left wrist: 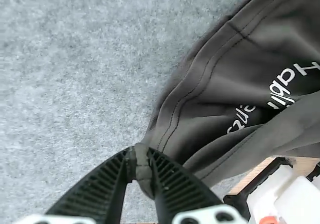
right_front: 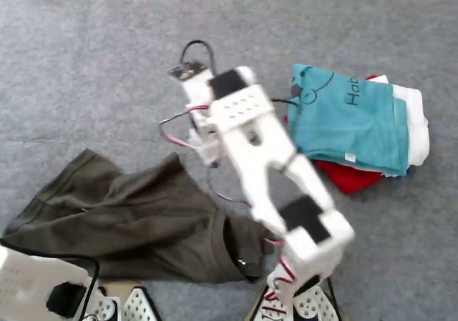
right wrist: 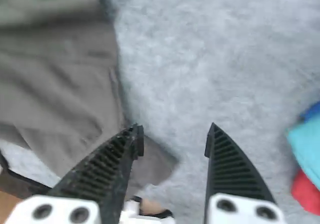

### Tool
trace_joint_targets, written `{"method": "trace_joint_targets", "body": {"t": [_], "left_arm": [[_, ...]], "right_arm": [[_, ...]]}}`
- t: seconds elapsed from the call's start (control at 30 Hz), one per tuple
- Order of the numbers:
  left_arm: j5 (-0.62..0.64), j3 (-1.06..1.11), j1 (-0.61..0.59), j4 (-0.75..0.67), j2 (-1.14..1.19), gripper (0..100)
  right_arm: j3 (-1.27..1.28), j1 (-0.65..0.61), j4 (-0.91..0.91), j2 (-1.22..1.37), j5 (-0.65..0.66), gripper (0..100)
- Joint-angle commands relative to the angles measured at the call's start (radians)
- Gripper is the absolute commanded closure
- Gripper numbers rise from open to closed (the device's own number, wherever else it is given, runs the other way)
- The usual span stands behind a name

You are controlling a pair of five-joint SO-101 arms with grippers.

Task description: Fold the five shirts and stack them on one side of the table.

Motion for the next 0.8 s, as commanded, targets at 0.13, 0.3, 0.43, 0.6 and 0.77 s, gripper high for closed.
{"method": "trace_joint_targets", "body": {"t": [0.13,0.3,0.43,0.6,0.77], "left_arm": [[-0.020,0.064,0.019,0.014,-0.011,97],[-0.018,0.127,0.054,0.014,-0.011,97],[0.037,0.133,0.074,0.011,-0.011,97],[0.052,0.133,0.090,0.011,-0.011,97],[0.052,0.133,0.087,0.011,-0.009,97]], "right_arm": [[-0.232,-0.129,0.035,0.280,-0.264,96.3],[-0.309,-0.175,0.034,0.371,-0.321,86.8],[-0.355,-0.175,0.032,0.475,-0.347,74.7],[-0.441,-0.153,0.021,0.613,-0.333,88.1],[-0.499,-0.123,0.040,0.613,-0.262,97.8]]}}
